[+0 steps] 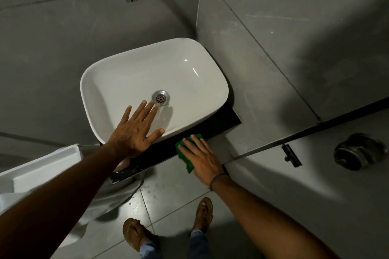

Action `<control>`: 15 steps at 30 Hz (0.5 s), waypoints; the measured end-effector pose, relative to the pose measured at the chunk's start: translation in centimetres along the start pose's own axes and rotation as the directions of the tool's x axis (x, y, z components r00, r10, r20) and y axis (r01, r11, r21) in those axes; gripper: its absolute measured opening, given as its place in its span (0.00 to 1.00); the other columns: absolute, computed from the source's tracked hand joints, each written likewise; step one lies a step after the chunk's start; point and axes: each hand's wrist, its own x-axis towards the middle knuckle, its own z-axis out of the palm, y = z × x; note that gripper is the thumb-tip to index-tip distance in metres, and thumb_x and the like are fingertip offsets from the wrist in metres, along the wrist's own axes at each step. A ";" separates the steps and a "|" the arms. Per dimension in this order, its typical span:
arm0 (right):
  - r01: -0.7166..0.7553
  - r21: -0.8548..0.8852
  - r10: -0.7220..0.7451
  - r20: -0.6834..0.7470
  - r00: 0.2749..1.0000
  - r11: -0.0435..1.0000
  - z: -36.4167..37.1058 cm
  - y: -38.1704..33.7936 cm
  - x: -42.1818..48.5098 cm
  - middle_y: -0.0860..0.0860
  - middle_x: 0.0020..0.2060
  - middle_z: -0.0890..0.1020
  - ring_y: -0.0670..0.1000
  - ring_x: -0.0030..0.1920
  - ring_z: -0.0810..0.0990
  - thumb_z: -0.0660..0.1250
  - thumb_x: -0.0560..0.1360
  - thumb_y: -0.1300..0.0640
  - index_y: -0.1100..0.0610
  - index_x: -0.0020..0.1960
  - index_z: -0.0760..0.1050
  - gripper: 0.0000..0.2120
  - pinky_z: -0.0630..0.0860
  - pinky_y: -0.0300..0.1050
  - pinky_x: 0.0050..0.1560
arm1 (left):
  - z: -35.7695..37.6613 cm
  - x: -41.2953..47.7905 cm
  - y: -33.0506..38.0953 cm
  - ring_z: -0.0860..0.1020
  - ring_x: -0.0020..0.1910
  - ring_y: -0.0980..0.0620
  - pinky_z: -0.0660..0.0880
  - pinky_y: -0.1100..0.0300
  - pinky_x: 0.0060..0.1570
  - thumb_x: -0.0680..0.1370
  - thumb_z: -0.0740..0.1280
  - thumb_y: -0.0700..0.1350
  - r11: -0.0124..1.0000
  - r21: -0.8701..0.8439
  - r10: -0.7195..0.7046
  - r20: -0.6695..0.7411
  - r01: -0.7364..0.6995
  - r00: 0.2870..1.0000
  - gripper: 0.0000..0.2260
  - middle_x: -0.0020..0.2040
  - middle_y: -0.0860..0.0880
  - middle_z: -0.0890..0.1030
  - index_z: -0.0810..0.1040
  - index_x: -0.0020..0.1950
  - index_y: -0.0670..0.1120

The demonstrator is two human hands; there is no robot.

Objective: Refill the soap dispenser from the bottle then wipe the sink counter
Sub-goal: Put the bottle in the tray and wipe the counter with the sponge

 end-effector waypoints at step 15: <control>-0.333 -0.024 0.334 0.020 0.942 0.943 -4.5 11.7 1.5 0.53 0.79 0.67 0.60 0.82 0.58 0.70 0.71 0.68 0.53 0.79 0.66 0.38 0.56 0.58 0.81 | -0.4 -0.3 2.0 0.46 0.87 0.48 0.43 0.44 0.84 0.78 0.41 0.70 0.988 -0.016 -0.154 0.021 0.154 0.988 0.44 0.87 0.47 0.51 0.52 0.87 0.45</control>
